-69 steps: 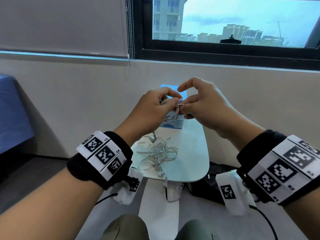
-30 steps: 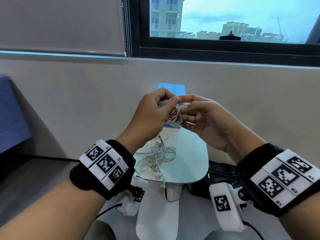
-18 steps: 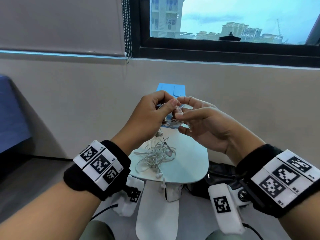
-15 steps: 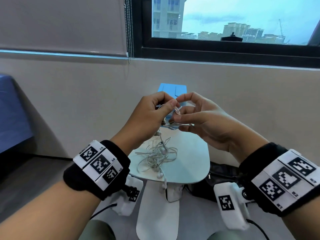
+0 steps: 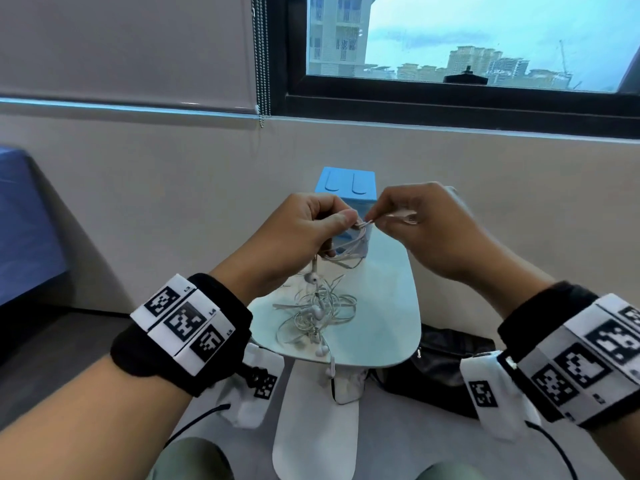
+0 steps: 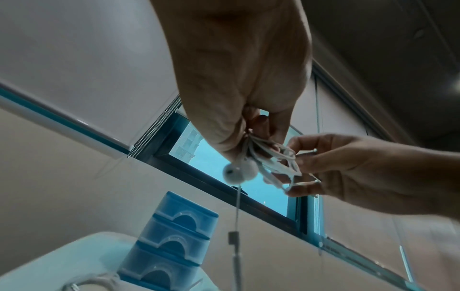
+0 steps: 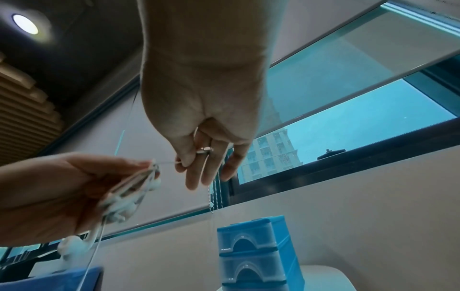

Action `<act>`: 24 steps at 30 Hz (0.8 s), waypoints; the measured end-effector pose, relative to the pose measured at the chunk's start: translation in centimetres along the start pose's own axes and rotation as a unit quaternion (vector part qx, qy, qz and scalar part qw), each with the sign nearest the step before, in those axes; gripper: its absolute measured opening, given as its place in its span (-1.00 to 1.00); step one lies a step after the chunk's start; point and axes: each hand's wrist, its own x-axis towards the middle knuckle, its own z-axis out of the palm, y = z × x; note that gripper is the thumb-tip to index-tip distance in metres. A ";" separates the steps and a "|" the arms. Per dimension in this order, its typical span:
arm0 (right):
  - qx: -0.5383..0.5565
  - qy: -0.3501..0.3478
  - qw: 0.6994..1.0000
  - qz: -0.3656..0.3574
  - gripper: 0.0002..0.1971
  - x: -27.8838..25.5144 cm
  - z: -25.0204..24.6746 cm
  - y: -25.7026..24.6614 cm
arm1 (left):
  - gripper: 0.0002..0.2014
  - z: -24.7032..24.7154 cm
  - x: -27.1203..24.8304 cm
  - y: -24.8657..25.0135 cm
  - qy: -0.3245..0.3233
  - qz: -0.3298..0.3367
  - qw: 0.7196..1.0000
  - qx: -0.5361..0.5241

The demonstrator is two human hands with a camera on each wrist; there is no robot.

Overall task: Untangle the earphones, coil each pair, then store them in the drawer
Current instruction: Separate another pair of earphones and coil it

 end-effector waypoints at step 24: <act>0.580 -0.044 0.769 0.266 -0.47 -2.2 2.2 -0.7 | -0.83 2.7 0.0 -2.5 0.098 0.049 0.994 -0.001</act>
